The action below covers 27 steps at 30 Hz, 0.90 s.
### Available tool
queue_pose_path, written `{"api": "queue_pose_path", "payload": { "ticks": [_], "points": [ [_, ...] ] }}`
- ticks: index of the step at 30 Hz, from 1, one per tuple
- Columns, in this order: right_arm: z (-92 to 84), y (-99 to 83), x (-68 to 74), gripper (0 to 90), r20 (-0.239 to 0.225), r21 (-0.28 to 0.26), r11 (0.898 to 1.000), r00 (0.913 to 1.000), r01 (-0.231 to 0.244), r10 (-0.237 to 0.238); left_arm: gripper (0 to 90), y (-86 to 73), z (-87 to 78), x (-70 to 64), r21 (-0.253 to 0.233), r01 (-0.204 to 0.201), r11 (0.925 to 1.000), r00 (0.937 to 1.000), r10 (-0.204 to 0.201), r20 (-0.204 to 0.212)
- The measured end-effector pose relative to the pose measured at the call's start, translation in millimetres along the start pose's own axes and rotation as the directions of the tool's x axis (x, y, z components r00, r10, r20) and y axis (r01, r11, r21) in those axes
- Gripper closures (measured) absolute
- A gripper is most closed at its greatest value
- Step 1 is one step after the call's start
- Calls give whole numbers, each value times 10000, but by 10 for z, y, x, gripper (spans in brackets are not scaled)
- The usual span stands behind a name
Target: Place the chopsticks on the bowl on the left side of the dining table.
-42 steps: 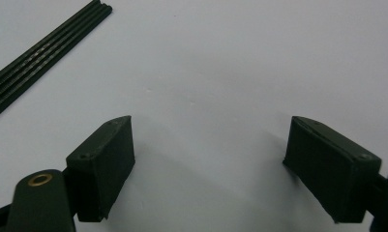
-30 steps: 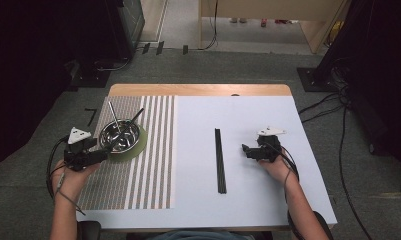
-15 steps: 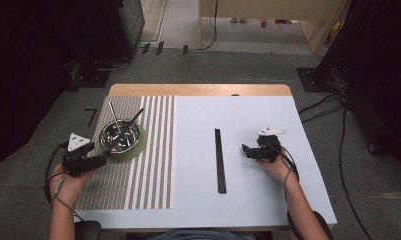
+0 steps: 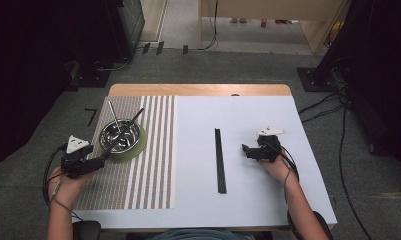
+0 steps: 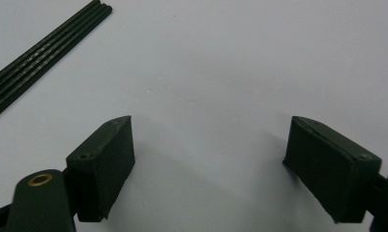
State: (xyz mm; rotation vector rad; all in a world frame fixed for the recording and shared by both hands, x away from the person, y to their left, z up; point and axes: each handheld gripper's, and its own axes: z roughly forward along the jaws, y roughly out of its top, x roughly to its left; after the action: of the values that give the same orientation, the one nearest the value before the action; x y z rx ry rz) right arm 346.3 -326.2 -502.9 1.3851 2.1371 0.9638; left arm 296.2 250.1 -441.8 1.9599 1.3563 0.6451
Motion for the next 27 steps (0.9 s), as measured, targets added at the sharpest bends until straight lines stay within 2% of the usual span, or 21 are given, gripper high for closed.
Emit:
{"api": "queue_pose_path", "payload": {
  "ticks": [4, 27],
  "points": [
    [0, 0, 0, 175, 0, -2, 10000, 10000, 0, 0, 355, -14, 4, 42, -52, 148, 9999, 9999, -148, -38],
    [0, 0, 1, 175, 5, 0, 10000, 10000, 10, -10, 359, -24, 2, 167, -194, 392, 9990, 9988, -397, -277]
  ]
}}
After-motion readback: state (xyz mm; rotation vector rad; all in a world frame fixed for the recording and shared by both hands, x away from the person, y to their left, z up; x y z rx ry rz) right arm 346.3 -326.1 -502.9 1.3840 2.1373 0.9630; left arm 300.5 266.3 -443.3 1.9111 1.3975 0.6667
